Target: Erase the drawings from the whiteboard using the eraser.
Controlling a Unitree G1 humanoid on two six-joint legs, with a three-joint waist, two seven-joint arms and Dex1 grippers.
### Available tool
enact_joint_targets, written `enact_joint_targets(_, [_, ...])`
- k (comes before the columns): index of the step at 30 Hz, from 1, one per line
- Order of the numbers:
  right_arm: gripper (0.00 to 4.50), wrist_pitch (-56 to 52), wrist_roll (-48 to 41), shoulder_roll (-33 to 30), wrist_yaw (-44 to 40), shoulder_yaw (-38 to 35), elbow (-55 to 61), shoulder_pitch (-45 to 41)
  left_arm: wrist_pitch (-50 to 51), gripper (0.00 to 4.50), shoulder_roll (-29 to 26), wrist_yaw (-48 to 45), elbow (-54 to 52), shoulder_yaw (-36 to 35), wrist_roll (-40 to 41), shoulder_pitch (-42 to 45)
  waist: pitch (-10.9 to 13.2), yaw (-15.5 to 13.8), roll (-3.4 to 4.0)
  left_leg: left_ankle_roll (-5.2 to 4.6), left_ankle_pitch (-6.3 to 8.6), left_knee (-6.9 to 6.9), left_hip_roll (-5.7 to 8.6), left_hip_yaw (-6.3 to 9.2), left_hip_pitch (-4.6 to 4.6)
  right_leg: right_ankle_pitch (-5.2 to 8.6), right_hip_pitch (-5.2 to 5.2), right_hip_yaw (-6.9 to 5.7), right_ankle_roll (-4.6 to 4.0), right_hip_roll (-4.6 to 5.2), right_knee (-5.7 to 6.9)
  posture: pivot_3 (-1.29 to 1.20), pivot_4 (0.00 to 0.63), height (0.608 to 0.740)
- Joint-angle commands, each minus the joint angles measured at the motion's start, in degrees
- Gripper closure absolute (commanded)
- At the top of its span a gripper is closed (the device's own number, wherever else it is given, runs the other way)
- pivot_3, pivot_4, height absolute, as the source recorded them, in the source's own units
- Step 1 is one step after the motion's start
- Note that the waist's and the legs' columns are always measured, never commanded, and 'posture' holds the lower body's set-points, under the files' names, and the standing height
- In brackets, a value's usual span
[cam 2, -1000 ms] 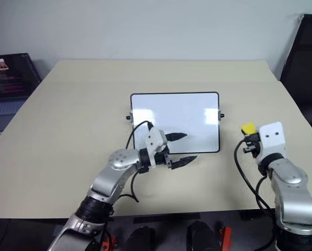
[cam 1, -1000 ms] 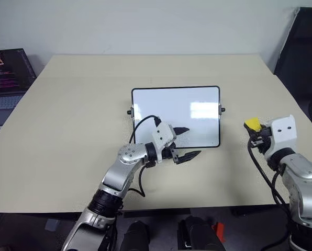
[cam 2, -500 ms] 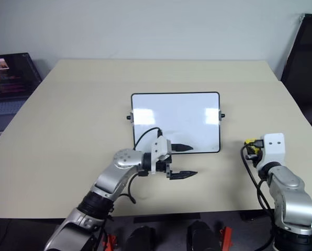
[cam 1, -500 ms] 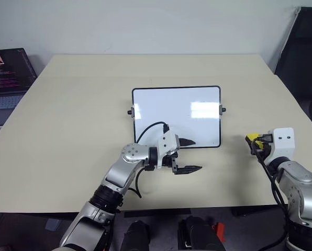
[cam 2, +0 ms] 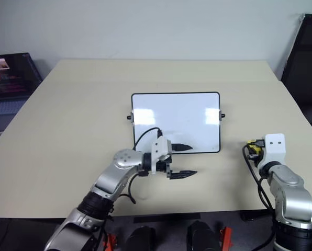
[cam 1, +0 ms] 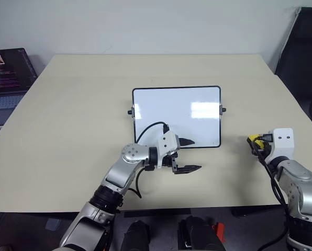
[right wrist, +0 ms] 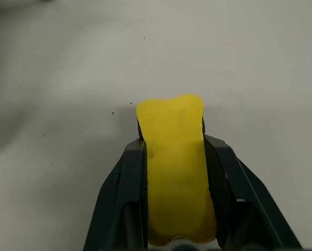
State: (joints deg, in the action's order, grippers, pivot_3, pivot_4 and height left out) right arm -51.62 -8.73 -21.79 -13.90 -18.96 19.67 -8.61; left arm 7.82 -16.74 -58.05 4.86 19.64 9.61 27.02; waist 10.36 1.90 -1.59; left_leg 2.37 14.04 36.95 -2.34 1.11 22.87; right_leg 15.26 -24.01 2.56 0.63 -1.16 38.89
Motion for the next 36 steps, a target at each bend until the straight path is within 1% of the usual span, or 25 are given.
enact_joint_targets(1, [3.38,0.90,-0.86,-0.31,0.36,-0.32,0.65,-1.07,-1.24,0.00,0.15,0.14,-1.05,-0.19,-0.12,0.45,0.00,-0.01,0.00,0.00,0.00,0.00,0.00,0.01,0.00,0.00,0.00,0.00,0.00,0.00,0.00,0.00,0.150,0.740])
enact_joint_targets(5, [3.38,1.02,-1.15,-0.68,0.58,-0.39,-0.02,-1.49,-1.08,0.00,0.23,0.30,-0.22,-0.55,-0.41,1.12,0.00,0.00,0.00,0.00,0.00,0.00,0.00,-0.01,0.00,0.00,0.00,0.00,0.00,0.00,0.00,0.00,0.150,0.740])
enact_joint_targets(6, [3.04,1.08,-1.18,-0.69,0.63,-0.43,-0.16,-1.52,-0.97,0.00,0.22,0.39,-0.03,-0.76,-0.43,1.32,0.00,-0.02,0.00,0.00,0.00,0.00,0.00,-0.01,0.00,0.00,0.00,0.00,0.00,0.00,0.00,0.00,0.150,0.740])
enact_joint_targets(20, [3.04,1.71,-1.87,-0.96,2.24,-1.04,-2.03,-2.34,-1.08,0.00,0.31,0.73,1.52,-1.34,-0.54,2.62,-0.01,-0.02,0.01,0.00,0.00,0.01,0.00,-0.01,-0.01,0.00,0.00,0.00,0.00,0.00,0.02,0.00,0.150,0.740])
enact_joint_targets(27, [3.04,0.86,-4.76,0.20,1.04,-1.58,-0.95,-2.32,-1.12,0.00,0.03,0.72,0.50,-1.08,-0.50,1.70,-0.01,-0.01,0.01,0.00,0.00,0.01,0.00,-0.01,0.00,0.00,0.00,0.01,0.00,0.00,0.02,0.00,0.150,0.740])
enact_joint_targets(31, [3.04,0.41,-4.52,0.03,2.60,-1.64,-0.96,-1.94,-1.12,0.00,-0.10,0.83,0.28,-1.12,-0.43,1.63,-0.01,-0.03,0.02,0.00,0.00,0.01,0.00,0.00,0.00,0.00,0.00,0.01,0.00,0.00,0.03,0.00,0.150,0.740])
enact_joint_targets(36, [3.04,-1.04,-7.42,1.05,2.39,-3.11,-0.77,-2.24,-1.30,0.00,-0.32,1.01,0.19,-1.09,-0.43,1.48,-0.01,-0.03,0.02,0.00,0.00,0.02,0.00,0.00,0.00,0.00,0.00,0.01,0.00,0.00,0.04,0.00,0.150,0.740])
